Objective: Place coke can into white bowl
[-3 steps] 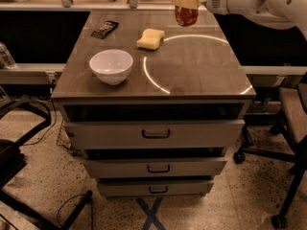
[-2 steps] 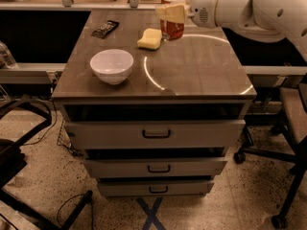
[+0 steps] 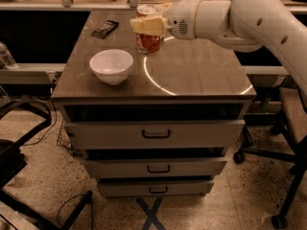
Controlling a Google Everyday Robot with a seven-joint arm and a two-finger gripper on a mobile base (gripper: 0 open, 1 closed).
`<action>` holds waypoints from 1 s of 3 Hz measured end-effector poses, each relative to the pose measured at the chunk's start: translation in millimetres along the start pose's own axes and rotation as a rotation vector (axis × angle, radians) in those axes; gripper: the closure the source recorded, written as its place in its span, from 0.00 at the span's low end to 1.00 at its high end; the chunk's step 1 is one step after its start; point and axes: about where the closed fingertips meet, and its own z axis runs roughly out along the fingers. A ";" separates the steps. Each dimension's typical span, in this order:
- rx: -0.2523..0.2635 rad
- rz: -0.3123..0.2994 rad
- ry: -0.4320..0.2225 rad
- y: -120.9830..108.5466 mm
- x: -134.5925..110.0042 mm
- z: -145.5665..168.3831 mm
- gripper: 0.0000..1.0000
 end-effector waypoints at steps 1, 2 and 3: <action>-0.068 0.009 -0.012 15.9 -1.7 21.1 1.00; -0.150 0.029 -0.010 32.6 4.9 54.4 1.00; -0.192 0.029 -0.003 41.9 8.1 71.6 1.00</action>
Offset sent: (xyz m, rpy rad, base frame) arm -0.0021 0.0839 -0.0238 0.0375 0.0732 0.1991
